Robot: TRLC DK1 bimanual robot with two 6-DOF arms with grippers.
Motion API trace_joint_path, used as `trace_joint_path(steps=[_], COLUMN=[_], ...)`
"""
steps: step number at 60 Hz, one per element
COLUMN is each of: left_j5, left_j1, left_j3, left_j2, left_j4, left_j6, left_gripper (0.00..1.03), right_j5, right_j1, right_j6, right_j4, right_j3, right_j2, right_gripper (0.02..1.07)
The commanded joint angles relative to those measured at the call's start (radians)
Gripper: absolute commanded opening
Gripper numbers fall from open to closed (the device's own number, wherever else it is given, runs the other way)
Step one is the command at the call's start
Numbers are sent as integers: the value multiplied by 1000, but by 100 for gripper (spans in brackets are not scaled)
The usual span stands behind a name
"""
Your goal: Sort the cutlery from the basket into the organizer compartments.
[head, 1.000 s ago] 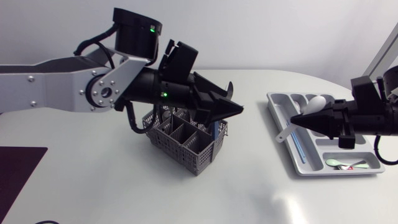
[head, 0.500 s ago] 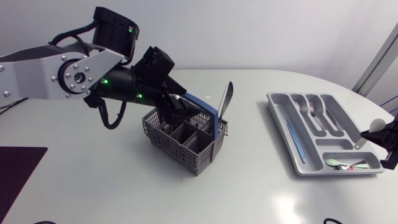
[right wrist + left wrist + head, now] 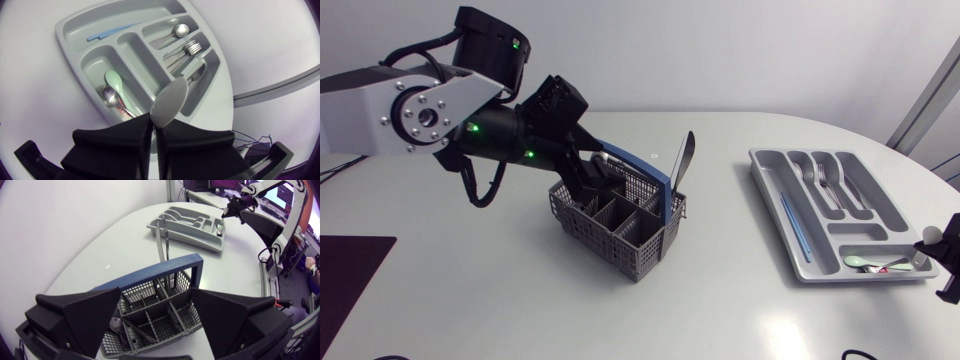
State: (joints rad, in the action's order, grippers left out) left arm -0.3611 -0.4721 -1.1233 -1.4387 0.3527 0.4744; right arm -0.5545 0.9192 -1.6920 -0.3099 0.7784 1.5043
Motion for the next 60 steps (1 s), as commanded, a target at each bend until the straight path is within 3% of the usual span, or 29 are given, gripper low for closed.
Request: trace_joint_path(steps=[1,8,15,20,31,40,49,60], left_j5=[27,62,71,90,109,117,123,165], left_j1=[9,26,44,52,70,86,113,136], left_j3=[-3,-9,-12,-4,0,0,-4,2], left_j2=[21,26,34,40,52,69,77,77], left_j4=[20,38,63,65,72,80,95,114], left_j6=[43,67,89,102,119,132,150,198], left_gripper=[98,98,98,98,98,98,98,98], right_j5=[22,61,77,96,117,99,-18,-140], right_j1=[-33,-74,-98,-111,-106,-68,-37,-51], right_j6=[-23,-12,-8,2,2,5,69,147], right_j4=[42,75,104,138,175,169,91,-11], right_j3=[-51,-82,-117,-134,-137,-107,-79,-103], right_j2=[27,36,20,19,31,23,-79,-208], right_gripper=[9,22,27,44,64,65,77,77])
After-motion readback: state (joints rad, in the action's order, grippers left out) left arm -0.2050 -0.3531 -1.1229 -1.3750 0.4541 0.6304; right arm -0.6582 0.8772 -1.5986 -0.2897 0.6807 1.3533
